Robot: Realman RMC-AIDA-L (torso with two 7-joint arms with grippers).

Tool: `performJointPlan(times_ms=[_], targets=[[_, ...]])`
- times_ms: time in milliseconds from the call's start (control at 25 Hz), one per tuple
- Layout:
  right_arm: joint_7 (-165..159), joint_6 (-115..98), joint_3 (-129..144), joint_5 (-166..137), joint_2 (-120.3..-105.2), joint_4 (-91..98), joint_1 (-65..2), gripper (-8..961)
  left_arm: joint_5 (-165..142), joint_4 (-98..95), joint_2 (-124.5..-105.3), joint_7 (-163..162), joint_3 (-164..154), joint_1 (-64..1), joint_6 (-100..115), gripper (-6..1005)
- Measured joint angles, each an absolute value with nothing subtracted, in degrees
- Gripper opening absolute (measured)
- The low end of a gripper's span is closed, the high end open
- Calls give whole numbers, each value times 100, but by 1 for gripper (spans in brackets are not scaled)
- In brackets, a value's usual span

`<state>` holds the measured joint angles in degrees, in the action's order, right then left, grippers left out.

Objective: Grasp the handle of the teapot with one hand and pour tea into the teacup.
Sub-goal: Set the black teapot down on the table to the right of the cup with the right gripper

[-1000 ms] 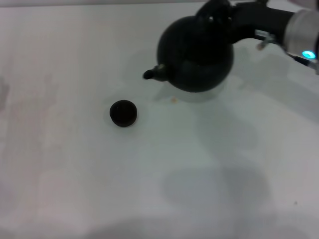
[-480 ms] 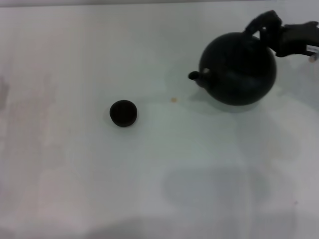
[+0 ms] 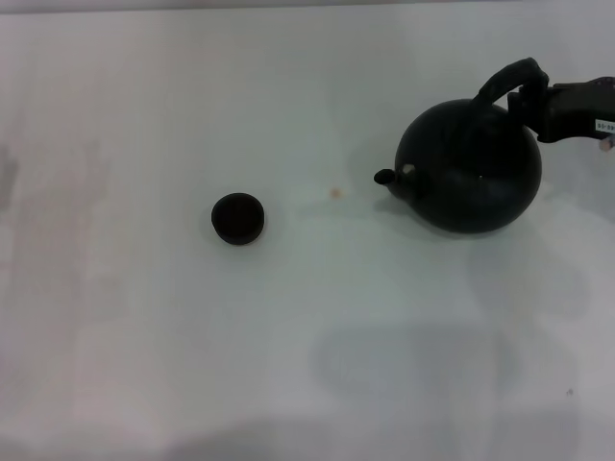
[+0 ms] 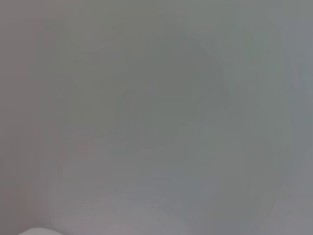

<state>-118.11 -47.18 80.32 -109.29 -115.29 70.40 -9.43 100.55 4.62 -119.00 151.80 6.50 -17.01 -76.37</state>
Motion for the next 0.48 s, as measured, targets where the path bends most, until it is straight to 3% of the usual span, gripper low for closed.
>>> performJointPlan(times_ms=[480], targets=[[-11812,-4668,8107,-10955,-11543,6979,-958,119,10055,448,-11900,15170,650,-1676,-7637,887]])
